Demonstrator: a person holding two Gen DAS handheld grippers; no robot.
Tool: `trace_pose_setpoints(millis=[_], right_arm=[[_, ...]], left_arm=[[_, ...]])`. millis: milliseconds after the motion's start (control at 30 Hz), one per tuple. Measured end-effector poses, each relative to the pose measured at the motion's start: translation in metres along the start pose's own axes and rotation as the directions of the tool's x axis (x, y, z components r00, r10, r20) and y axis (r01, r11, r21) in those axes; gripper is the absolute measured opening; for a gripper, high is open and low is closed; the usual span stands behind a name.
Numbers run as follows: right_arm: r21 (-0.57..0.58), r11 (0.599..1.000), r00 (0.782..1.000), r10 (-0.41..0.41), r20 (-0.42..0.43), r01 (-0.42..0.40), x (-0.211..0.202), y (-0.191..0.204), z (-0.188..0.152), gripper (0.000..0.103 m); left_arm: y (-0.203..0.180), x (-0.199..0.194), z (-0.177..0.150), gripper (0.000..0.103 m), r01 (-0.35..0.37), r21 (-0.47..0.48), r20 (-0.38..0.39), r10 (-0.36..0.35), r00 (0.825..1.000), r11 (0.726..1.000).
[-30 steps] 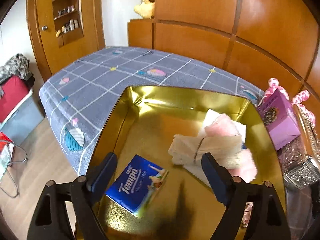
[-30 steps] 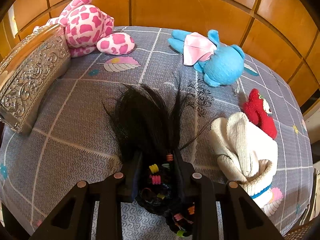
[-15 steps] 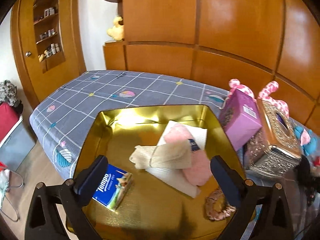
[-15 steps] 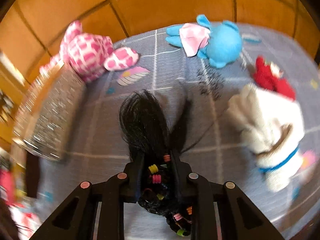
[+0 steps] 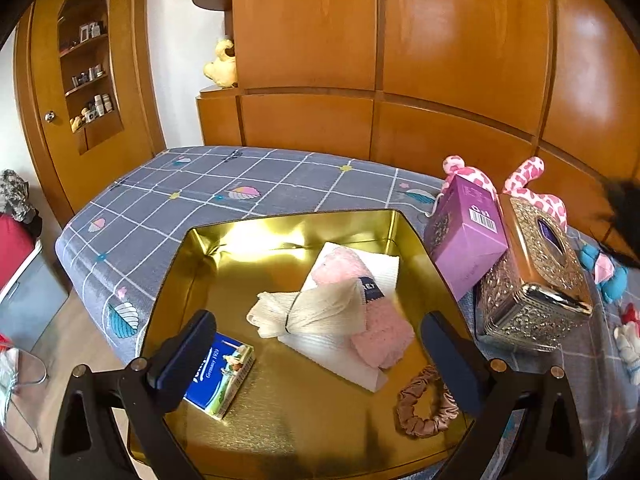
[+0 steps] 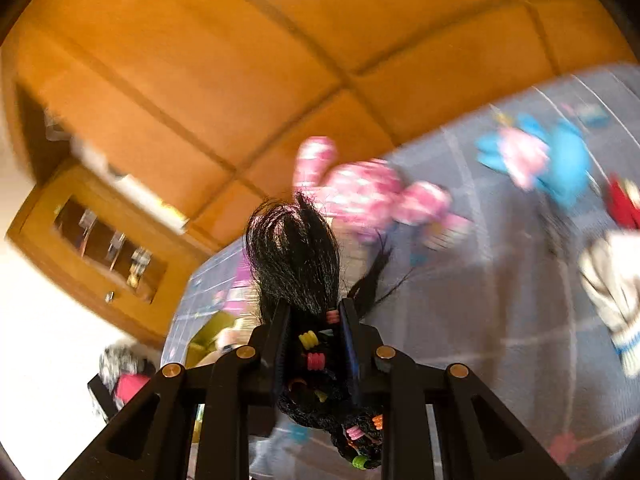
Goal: Organize soft objects
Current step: 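Carry the black-haired doll to the gold tray and release it with the right tool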
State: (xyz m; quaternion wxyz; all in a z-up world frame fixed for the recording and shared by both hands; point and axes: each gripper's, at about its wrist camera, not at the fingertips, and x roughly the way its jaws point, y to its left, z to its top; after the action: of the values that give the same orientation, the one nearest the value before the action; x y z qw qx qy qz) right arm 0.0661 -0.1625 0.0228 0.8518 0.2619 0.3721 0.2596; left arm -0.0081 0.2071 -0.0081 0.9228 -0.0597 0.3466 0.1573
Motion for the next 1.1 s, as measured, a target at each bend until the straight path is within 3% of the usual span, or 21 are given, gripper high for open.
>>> trace_pose_setpoints(millis=[200, 367, 500, 667, 800, 967, 1100], right_arm=[[-0.197, 0.978, 0.995, 0.053, -0.089, -0.07, 0.046, 0.081, -0.003, 0.022], [-0.305, 0.94, 0.973, 0.091, -0.21, -0.153, 0.101, 0.139, -0.028, 0.022], [-0.376, 0.903, 0.935, 0.071, -0.348, -0.209, 0.159, 0.174, -0.068, 0.022], [-0.493, 0.839, 0.879, -0.037, -0.475, -0.231, 0.221, 0.191, -0.127, 0.026], [-0.456, 0.859, 0.833, -0.065, -0.55, -0.234, 0.236, 0.176, -0.144, 0.032], [-0.453, 0.872, 0.872, -0.066, -0.485, -0.185, 0.214, 0.163, -0.127, 0.036], [-0.501, 0.858, 0.924, -0.095, -0.37, -0.112, 0.184, 0.164, -0.114, 0.039]], left_arm=[[0.031, -0.005, 0.019, 0.103, -0.057, -0.048, 0.045, 0.06, 0.997, 0.997], [0.092, -0.022, 0.043, 0.103, -0.157, -0.213, 0.116, 0.184, 0.976, 0.964], [0.124, -0.027, 0.047, 0.103, -0.209, -0.283, 0.118, 0.251, 0.961, 0.936], [0.127, -0.023, 0.044, 0.103, -0.183, -0.292, 0.109, 0.222, 0.969, 0.939], [0.115, -0.018, 0.042, 0.103, -0.152, -0.255, 0.109, 0.184, 0.977, 0.955], [0.096, -0.014, 0.039, 0.103, -0.124, -0.217, 0.102, 0.149, 0.983, 0.968], [0.08, -0.016, 0.036, 0.103, -0.082, -0.187, 0.11, 0.103, 0.989, 0.979]])
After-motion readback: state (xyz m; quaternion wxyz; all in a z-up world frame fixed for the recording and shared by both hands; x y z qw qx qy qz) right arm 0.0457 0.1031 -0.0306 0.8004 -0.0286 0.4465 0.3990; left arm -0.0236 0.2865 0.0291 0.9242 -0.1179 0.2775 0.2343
